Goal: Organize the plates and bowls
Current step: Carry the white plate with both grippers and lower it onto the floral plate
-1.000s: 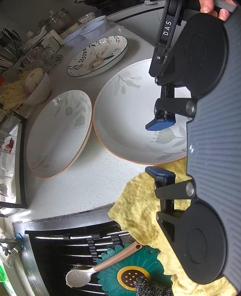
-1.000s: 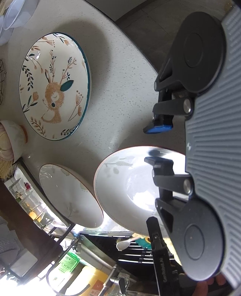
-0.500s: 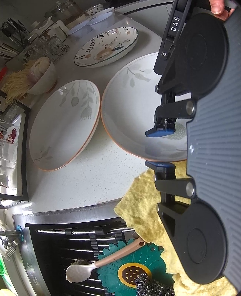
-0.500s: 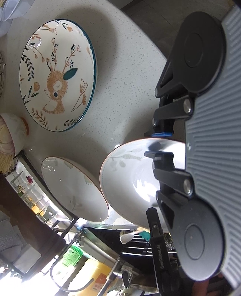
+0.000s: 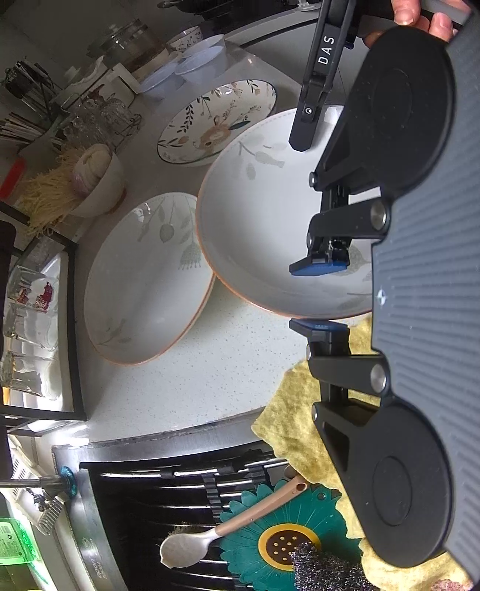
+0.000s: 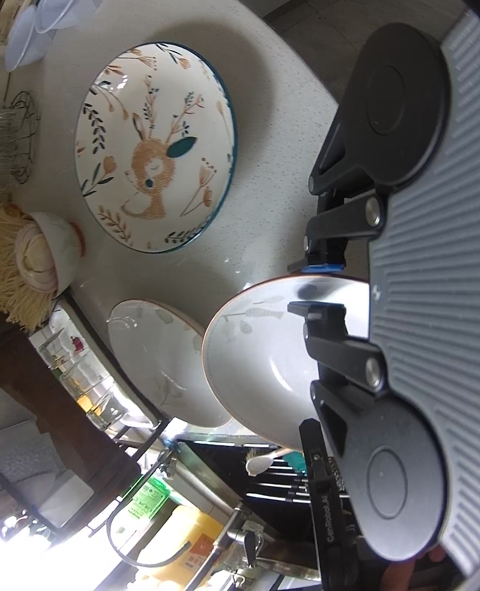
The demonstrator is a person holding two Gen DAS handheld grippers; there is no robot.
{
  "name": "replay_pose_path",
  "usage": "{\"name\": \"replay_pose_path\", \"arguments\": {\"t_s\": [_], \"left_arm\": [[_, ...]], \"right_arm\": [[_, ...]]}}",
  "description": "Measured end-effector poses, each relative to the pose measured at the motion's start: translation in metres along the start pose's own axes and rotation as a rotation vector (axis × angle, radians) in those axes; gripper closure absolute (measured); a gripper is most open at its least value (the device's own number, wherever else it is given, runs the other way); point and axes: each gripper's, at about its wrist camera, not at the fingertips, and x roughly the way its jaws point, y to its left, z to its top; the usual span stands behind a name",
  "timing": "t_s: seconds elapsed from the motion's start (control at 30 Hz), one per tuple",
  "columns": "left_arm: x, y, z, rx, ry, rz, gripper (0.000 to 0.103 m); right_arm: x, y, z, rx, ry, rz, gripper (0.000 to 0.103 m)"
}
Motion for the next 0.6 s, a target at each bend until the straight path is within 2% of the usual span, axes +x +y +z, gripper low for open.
{"name": "replay_pose_path", "arguments": {"t_s": [0.3, 0.6], "left_arm": [[-0.033, -0.016, 0.019, 0.009, -0.043, -0.062, 0.075], [-0.049, -0.051, 0.034, 0.019, -0.094, -0.094, 0.075]], "right_arm": [[-0.034, 0.006, 0.017, 0.015, -0.052, 0.005, 0.085], [-0.058, -0.012, 0.042, 0.012, -0.094, 0.03, 0.085]]}}
